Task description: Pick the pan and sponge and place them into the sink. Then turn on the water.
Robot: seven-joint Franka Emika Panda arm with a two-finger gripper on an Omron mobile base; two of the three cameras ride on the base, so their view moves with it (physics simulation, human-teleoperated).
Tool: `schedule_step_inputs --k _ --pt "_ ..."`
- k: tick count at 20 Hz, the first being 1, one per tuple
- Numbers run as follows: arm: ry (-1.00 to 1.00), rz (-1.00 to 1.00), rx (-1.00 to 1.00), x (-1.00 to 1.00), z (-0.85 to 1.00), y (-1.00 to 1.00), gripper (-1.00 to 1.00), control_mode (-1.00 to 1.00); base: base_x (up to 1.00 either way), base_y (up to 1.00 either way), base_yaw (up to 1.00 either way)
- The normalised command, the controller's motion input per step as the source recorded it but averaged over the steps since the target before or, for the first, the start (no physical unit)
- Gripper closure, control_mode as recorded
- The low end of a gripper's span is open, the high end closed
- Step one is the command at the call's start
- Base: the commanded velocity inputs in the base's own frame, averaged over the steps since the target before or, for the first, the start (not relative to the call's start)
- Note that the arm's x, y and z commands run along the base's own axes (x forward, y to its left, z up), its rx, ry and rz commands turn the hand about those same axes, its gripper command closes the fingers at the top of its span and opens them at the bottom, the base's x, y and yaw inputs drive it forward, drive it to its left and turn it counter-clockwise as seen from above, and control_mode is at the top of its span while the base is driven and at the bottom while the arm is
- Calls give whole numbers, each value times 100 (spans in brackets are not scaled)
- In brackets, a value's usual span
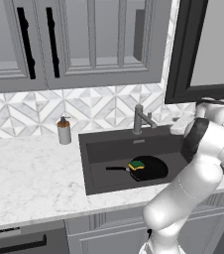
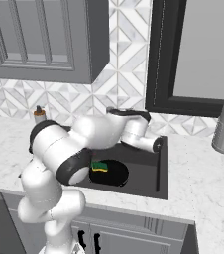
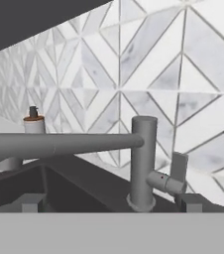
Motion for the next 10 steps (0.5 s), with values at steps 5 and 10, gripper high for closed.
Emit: schedule_step_inputs --k 5,10 --pt "0 1 12 27 0 0 -100 -100 0 0 0" --pt "0 0 6 21 -2 0 -100 -100 0 0 0"
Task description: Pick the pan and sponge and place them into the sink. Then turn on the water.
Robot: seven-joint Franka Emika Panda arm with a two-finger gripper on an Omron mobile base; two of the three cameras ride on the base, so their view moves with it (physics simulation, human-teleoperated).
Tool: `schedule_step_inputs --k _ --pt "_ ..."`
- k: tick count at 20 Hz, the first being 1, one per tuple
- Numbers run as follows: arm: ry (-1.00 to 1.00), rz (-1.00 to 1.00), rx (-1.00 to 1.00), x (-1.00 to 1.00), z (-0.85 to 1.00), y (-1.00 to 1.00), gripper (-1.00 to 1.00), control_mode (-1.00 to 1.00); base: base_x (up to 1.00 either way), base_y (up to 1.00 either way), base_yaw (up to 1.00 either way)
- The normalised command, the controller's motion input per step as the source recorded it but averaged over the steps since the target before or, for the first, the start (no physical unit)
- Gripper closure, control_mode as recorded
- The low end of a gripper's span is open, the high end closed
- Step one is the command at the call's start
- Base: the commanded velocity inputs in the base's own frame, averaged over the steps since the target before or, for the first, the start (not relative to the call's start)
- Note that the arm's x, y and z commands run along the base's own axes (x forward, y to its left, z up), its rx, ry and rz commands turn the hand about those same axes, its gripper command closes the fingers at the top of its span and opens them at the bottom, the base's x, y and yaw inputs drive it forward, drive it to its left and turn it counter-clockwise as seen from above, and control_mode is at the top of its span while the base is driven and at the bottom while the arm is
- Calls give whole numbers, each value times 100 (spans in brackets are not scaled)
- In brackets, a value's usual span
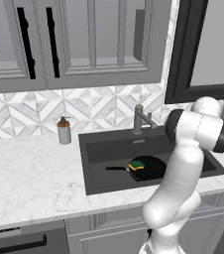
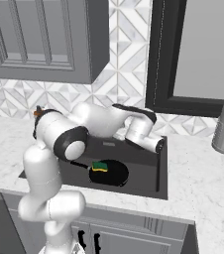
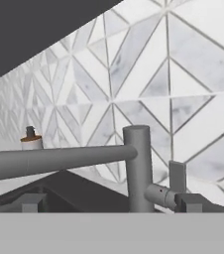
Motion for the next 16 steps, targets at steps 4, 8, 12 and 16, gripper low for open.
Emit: schedule_step_inputs --k 4,8,12,16 --pt "-4 0 1 17 -3 14 -100 -100 0 0 0" --pt "-9 0 0 21 -8 29 -100 -100 0 0 0" --pt "-11 0 0 28 -13 39 -100 -100 0 0 0" --pt "-10 0 0 34 -7 25 -100 -100 0 0 0"
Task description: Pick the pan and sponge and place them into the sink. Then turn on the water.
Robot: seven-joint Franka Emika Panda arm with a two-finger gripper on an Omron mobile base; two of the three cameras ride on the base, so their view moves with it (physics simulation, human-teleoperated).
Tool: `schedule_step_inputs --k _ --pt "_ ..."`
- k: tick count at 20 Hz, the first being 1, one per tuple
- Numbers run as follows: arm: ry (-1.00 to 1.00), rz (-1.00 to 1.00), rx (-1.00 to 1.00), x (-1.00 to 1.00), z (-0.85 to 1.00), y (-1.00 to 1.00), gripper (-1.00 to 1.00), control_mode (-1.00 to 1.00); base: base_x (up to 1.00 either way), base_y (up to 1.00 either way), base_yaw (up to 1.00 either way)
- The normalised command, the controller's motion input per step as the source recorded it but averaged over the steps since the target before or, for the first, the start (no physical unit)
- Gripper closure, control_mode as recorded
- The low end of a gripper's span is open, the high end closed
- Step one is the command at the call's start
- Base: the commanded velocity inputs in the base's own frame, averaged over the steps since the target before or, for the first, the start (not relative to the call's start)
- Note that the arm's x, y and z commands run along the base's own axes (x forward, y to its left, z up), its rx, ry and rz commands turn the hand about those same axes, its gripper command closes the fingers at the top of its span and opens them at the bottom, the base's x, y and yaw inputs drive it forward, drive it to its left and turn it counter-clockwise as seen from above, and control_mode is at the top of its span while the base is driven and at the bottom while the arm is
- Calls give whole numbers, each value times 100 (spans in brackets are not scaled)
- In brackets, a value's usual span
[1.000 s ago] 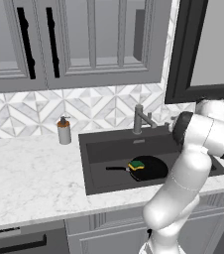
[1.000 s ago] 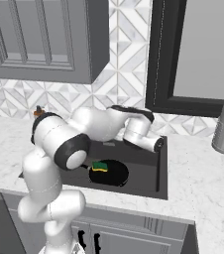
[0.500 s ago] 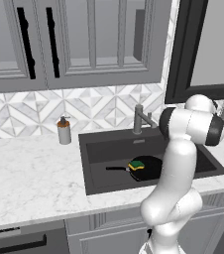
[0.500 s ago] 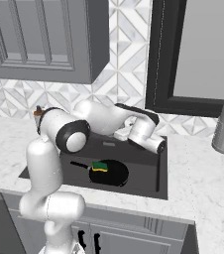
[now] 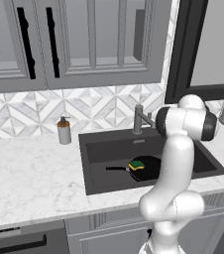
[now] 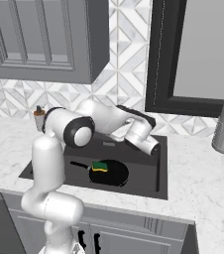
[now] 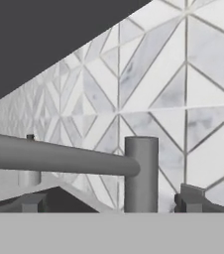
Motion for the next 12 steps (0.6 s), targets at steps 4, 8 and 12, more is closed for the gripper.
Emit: schedule_step_inputs --k 4,8,12 --pt "-7 -1 0 41 -4 10 -100 -100 0 0 0" --pt "-7 -3 0 43 -8 0 -100 -100 0 0 0" --pt "-8 0 0 42 -14 0 -100 -100 0 0 0"
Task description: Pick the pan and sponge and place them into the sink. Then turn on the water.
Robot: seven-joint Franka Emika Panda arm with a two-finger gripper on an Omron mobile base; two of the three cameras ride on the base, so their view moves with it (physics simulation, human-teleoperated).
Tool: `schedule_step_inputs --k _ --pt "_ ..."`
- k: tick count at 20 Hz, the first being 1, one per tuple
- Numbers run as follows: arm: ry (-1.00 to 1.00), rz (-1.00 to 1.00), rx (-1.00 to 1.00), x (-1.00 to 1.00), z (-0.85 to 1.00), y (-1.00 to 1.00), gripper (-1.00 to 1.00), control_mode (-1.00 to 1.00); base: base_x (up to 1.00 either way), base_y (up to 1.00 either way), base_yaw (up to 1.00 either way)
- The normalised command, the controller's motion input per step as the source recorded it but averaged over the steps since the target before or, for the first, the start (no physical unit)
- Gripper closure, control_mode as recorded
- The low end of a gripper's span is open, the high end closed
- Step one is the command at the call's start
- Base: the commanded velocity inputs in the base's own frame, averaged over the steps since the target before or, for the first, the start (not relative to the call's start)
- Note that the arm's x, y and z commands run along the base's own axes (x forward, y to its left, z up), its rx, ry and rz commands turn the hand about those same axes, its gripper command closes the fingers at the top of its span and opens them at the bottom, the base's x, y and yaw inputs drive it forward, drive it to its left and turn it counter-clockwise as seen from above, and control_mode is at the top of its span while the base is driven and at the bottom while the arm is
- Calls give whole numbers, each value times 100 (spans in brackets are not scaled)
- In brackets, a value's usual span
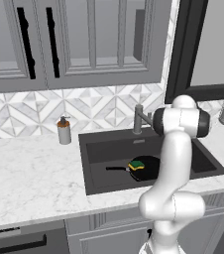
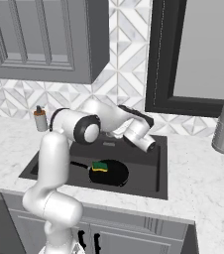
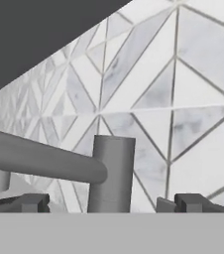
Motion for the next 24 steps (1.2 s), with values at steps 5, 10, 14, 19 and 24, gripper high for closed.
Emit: schedule_step_inputs --k 5,10,14,19,24 --pt "-4 -2 0 39 -17 0 -100 -100 0 0 0" --pt "-5 -2 0 42 -20 0 -100 -100 0 0 0" --pt "-5 -6 0 36 -20 -3 -100 -100 0 0 0" --pt "-5 -14 0 25 -21 -9 -100 -100 0 0 0" --pt "-5 -17 1 27 -11 -3 -100 -100 0 0 0"
